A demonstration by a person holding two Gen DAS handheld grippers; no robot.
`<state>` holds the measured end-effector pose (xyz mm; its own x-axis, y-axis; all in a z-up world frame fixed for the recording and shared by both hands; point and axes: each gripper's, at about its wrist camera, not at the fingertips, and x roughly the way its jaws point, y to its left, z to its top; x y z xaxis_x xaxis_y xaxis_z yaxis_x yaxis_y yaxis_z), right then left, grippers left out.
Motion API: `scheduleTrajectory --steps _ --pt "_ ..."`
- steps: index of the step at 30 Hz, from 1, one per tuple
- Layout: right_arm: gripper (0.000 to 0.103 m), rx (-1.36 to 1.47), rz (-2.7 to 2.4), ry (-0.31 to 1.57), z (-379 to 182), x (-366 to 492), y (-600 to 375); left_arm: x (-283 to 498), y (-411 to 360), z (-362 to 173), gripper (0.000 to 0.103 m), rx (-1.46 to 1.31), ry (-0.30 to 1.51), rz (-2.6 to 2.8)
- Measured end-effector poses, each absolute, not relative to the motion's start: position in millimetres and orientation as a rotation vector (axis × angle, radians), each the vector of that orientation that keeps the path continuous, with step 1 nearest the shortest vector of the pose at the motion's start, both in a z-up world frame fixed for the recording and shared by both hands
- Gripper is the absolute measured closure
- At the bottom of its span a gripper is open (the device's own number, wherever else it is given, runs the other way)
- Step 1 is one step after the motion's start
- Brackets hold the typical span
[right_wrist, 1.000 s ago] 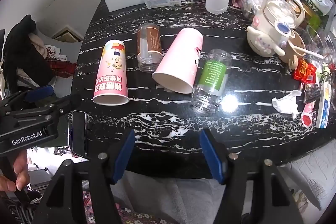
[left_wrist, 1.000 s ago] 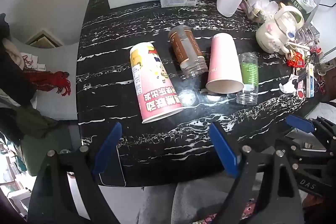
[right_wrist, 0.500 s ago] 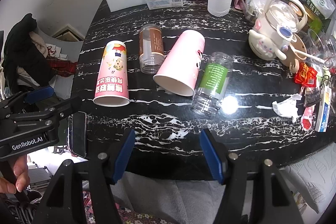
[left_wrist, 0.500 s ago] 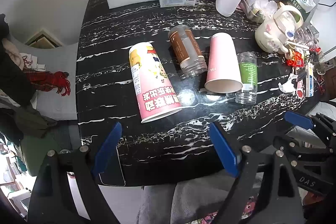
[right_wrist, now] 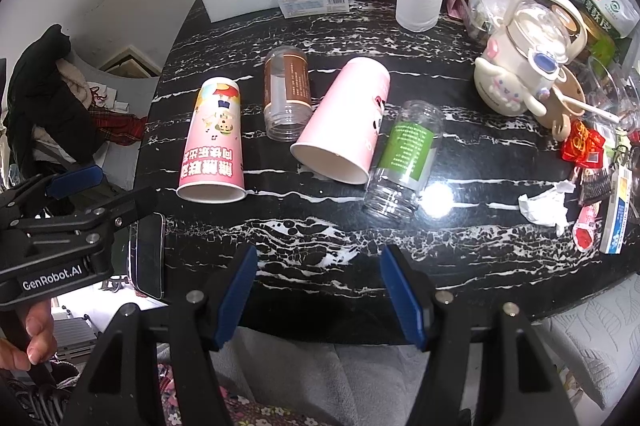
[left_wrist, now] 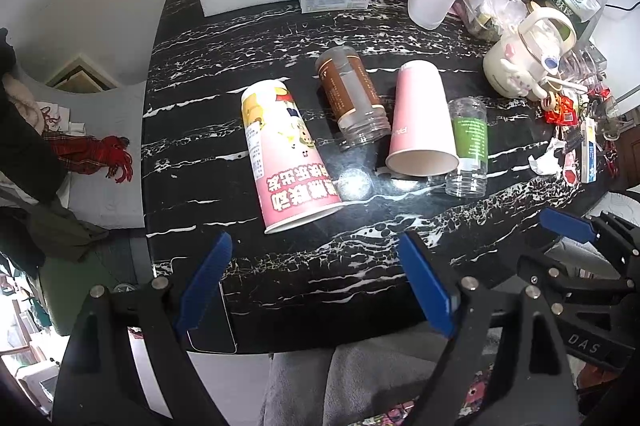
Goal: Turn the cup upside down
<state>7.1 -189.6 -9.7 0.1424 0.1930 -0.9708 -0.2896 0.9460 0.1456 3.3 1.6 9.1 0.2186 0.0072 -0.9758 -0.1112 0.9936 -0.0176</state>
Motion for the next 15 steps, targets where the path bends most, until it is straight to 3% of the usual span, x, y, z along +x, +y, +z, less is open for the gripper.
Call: scheduleTrajectory --steps 15 --pt "0.038 -0.083 0.349 1.384 -10.8 8.1 -190.6 3.7 -0.5 8.4 0.018 -0.090 1.353 0.081"
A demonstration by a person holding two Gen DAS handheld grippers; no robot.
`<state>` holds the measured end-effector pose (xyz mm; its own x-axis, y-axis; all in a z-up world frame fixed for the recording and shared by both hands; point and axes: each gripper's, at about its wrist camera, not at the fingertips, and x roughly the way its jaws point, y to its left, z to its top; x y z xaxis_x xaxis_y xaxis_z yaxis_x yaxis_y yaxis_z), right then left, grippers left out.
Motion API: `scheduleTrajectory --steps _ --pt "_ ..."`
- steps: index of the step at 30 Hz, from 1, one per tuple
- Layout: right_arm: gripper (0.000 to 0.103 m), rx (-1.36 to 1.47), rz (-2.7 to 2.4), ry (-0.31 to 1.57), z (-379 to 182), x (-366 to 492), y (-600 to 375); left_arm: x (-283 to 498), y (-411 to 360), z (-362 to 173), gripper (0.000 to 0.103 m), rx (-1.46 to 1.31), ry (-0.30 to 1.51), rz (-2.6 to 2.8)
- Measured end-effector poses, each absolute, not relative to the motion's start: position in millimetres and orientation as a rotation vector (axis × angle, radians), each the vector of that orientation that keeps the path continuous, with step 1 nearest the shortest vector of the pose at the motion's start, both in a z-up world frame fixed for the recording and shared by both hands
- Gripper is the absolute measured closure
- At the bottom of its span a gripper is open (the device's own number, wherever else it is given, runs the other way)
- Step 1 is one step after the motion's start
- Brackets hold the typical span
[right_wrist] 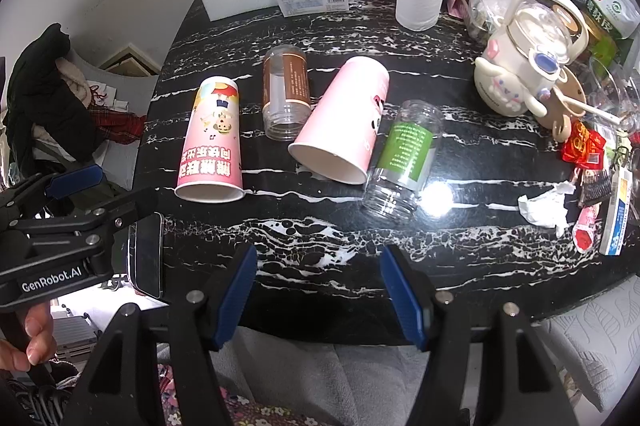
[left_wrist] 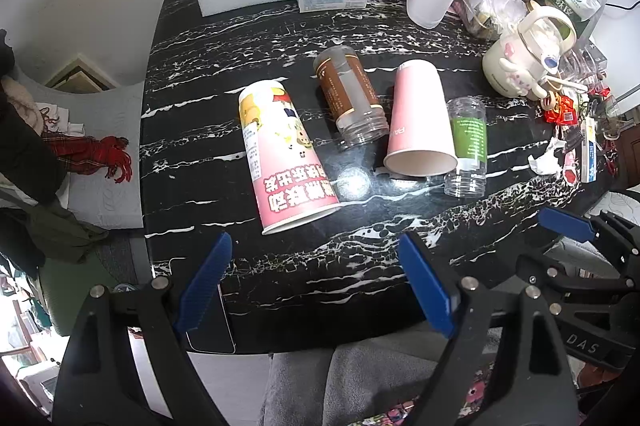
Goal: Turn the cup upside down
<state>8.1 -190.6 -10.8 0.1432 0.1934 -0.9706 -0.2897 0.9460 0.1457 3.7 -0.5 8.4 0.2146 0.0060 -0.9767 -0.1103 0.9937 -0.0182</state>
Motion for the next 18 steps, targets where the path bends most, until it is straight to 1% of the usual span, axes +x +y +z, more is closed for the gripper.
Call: scheduleTrajectory --steps 18 --pt "0.038 -0.085 0.353 1.390 -14.5 9.7 -192.0 8.4 -1.1 5.6 0.018 -0.093 1.364 0.083"
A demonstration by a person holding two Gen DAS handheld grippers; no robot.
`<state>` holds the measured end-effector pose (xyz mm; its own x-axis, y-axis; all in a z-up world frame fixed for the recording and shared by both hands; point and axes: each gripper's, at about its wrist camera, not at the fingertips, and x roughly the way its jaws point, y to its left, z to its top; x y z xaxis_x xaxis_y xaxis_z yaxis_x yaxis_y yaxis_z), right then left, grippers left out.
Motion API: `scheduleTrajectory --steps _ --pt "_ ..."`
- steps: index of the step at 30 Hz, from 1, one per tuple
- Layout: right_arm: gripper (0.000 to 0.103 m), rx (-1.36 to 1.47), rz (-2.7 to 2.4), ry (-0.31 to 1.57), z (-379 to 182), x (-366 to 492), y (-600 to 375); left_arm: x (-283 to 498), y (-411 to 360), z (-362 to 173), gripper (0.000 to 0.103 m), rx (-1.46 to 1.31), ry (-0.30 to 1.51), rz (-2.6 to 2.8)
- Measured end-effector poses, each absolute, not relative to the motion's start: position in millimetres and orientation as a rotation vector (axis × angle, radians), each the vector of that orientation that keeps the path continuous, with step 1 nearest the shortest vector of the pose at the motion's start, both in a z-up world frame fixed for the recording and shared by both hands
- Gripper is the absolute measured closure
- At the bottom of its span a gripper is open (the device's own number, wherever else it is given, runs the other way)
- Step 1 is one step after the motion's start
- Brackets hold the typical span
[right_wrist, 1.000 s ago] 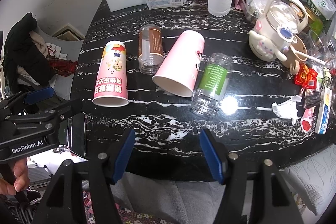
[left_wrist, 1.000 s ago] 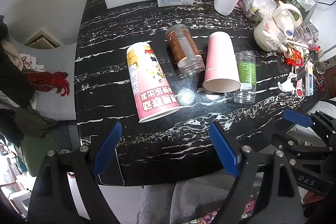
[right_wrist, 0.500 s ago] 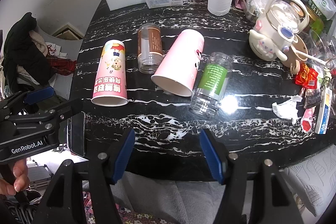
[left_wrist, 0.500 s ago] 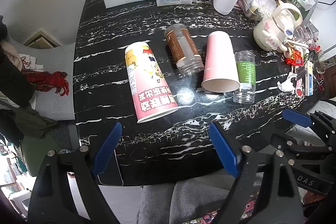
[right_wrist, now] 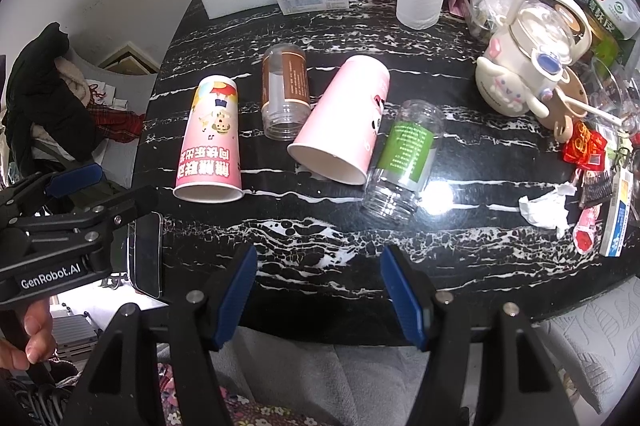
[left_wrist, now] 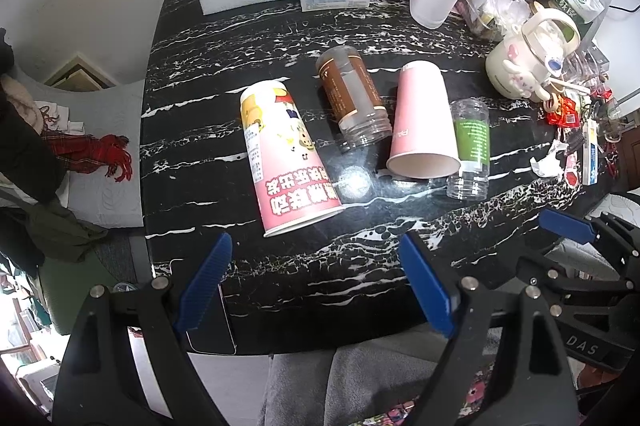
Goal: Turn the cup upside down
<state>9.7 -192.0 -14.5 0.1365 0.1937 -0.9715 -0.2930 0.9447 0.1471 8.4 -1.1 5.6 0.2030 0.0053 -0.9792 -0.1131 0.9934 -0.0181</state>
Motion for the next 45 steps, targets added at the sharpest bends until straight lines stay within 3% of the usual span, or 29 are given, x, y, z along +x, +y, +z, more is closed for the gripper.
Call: scheduleTrajectory --steps 16,45 --pt "0.038 -0.098 0.369 1.423 -22.4 30.5 -181.1 32.2 21.2 -7.3 0.018 -0.131 1.410 0.123" --pt "0.038 -0.161 0.433 1.535 -80.0 99.3 -148.3 107.3 66.1 -97.4 0.018 -0.201 1.521 0.188"
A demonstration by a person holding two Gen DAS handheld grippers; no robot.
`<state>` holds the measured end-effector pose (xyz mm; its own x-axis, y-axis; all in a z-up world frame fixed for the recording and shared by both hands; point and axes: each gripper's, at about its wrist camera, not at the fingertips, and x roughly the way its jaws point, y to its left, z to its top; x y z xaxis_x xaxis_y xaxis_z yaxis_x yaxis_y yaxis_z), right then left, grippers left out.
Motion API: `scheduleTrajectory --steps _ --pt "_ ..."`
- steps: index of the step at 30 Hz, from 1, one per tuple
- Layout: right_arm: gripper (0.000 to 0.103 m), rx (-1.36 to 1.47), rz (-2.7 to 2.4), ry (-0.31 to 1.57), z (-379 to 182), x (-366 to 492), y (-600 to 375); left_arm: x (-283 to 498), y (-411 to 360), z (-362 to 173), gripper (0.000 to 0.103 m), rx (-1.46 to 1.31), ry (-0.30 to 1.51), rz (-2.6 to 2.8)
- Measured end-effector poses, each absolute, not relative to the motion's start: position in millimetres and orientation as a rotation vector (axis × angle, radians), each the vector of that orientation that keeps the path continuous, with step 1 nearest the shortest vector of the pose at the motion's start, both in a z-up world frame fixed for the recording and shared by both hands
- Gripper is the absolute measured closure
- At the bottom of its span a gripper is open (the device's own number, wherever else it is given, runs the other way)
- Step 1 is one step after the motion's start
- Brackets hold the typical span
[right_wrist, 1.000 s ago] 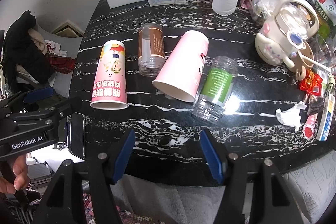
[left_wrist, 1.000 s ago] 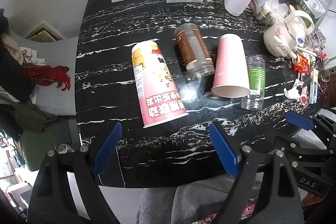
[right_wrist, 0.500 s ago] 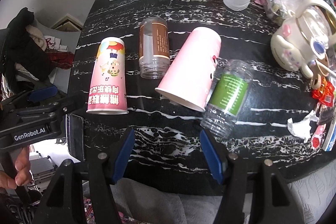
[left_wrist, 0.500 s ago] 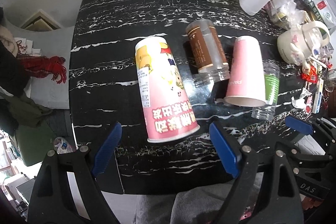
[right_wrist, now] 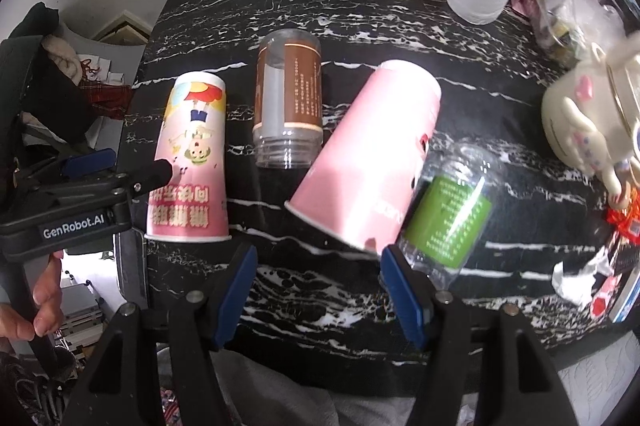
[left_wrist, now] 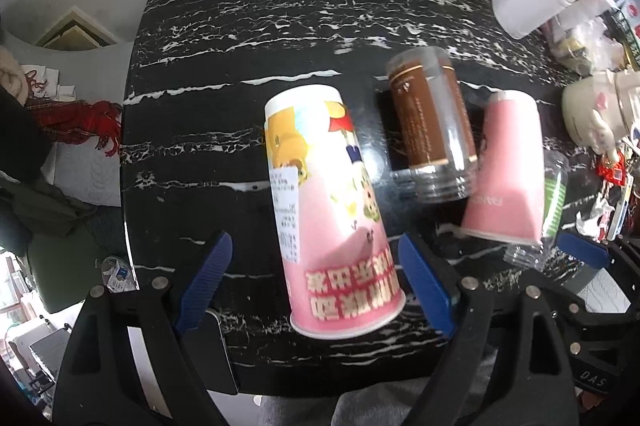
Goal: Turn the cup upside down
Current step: 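Move the right gripper to the cartoon-printed paper cup and close around it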
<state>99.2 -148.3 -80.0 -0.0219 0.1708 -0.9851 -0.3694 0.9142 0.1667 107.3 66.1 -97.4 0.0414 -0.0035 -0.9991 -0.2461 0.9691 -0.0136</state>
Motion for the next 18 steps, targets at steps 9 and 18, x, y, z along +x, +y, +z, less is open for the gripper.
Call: scheduleTrajectory --steps 9,18 --pt "0.038 -0.182 0.457 1.528 -92.7 125.4 -140.7 123.8 71.0 -120.4 0.018 -0.217 1.545 0.212" --pt "0.038 -0.202 0.471 1.523 -100.6 138.8 -136.3 132.4 73.8 -141.6 0.018 -0.234 1.566 0.214"
